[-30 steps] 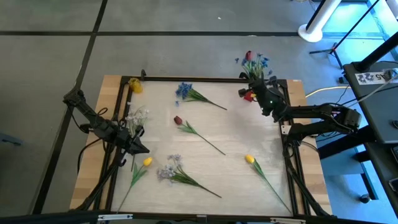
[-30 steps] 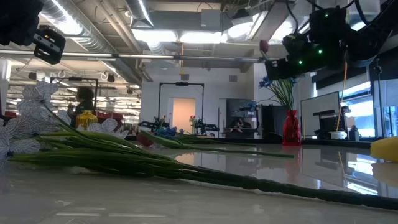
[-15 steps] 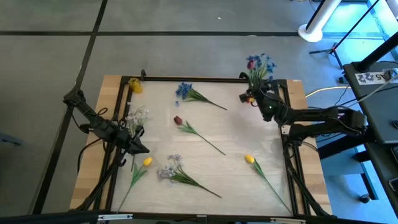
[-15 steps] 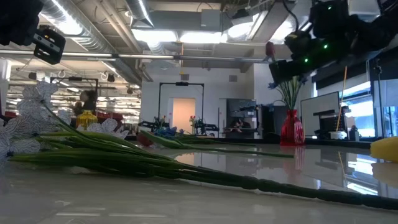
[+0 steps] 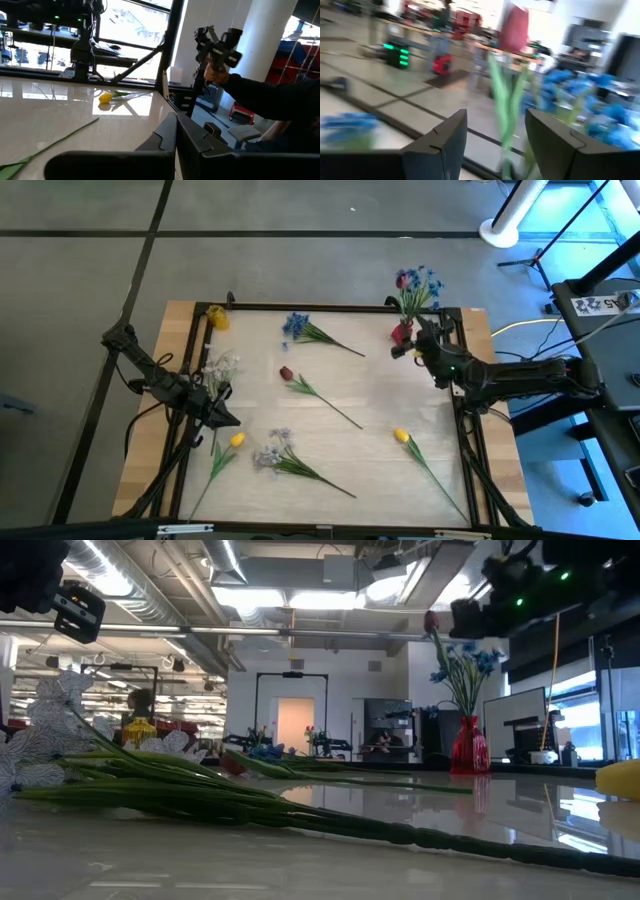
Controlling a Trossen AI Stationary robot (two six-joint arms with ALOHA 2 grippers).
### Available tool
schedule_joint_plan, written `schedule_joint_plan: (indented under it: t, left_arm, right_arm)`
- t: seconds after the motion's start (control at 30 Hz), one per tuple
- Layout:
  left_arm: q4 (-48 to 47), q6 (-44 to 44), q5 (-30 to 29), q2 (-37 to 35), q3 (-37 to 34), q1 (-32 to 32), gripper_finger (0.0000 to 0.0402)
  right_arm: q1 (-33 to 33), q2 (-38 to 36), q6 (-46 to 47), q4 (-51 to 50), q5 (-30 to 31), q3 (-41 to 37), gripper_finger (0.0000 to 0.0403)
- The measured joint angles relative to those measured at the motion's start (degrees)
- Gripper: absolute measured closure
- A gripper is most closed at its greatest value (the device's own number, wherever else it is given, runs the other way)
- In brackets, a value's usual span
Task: Sort flowers into vase by color
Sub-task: Put the blue flower into the red vase
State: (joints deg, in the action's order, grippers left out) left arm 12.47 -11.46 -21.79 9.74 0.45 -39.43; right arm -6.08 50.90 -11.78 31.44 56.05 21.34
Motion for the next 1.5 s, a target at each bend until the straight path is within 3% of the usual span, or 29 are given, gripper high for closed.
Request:
schedule_joint_plan:
  t: [0.17,0.4,0.7,0.83,1.0,1.27,1.5]
  left_arm:
    - [0.0,0.0,0.0,0.0,0.0,0.0,0.0401]
    - [0.0,0.0,0.0,0.0,0.0,0.0,0.0401]
    - [0.0,0.0,0.0,0.0,0.0,0.0,0.0401]
    - [0.0,0.0,0.0,0.0,0.0,0.0,0.0401]
    - [0.0,0.0,0.0,0.0,0.0,0.0,0.0401]
    - [0.0,0.0,0.0,0.0,0.0,0.0,0.0401]
    - [0.0,0.0,0.0,0.0,0.0,0.0,0.0401]
  right_arm:
    - [8.9,0.1,0.0,0.0,-1.8,0.0,0.0198]
    - [20.7,4.2,0.0,-5.2,1.3,4.4,0.0198]
    - [27.2,16.8,2.8,-10.8,1.3,16.9,0.0198]
    - [27.1,21.7,6.8,-13.3,-4.0,22.6,0.0198]
    - [23.8,27.6,12.0,-23.5,-9.7,30.6,0.0198]
    - [9.3,38.3,20.1,-28.6,-29.1,37.4,0.0198]
    - [0.3,45.2,21.9,-32.9,-31.6,38.2,0.0198]
